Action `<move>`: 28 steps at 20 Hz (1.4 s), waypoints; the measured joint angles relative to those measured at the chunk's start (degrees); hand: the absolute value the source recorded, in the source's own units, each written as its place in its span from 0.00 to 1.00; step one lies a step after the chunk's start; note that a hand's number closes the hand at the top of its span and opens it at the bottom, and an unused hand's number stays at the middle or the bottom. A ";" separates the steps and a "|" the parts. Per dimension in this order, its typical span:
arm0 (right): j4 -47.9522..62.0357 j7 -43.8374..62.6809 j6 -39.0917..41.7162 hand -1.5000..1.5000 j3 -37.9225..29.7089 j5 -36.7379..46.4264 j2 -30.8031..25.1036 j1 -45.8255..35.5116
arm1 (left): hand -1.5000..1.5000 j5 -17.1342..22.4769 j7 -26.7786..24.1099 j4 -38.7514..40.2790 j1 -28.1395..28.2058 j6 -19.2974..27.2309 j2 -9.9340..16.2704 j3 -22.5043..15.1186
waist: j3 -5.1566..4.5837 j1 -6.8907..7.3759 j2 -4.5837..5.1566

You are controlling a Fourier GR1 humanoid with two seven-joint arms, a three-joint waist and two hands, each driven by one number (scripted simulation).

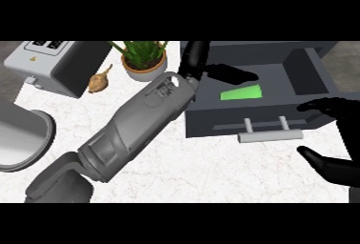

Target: Pick up the cup, place it into the drawer and close the drawer

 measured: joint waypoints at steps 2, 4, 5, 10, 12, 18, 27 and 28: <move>-2.01 0.26 1.46 1.00 -0.08 0.77 -1.73 1.48 | 0.00 0.34 0.26 -0.34 -0.56 -0.13 0.00 1.17 | -0.02 0.85 -0.24; -3.11 -0.34 3.12 1.00 0.37 2.64 -3.23 2.99 | 0.00 0.46 0.54 -0.65 -0.89 -0.64 0.44 2.40 | -0.04 1.60 -0.39; -3.73 -0.27 3.74 1.00 0.74 3.46 -3.79 3.60 | 0.00 0.50 0.48 -1.26 -0.36 -0.65 0.62 2.93 | -0.04 2.00 -0.48; -6.59 0.82 4.26 1.00 2.49 9.41 -5.61 5.30 | 0.00 0.71 2.55 -6.76 2.42 -1.35 3.80 5.14 | -0.06 3.50 -0.83; -6.88 0.72 3.40 1.00 4.03 13.52 -5.39 5.52 | 0.00 0.48 3.75 -9.21 3.37 -1.34 5.37 5.80 | -0.06 3.88 -0.87; -5.94 0.77 -0.22 1.00 8.01 23.79 -3.66 5.94 | 0.00 0.07 6.86 -18.31 10.20 -2.87 12.20 7.67 | -0.06 4.62 -0.94; 5.92 -4.54 -7.01 1.00 16.03 42.41 -3.34 0.55 | 0.00 1.26 9.22 -32.86 23.17 -6.54 21.28 10.91 | -0.06 5.84 -0.80; 7.54 -4.78 -7.23 1.00 16.93 44.54 -3.94 -0.46 | 0.00 1.48 9.57 -33.74 23.87 -6.91 22.07 11.41 | -0.06 5.88 -0.76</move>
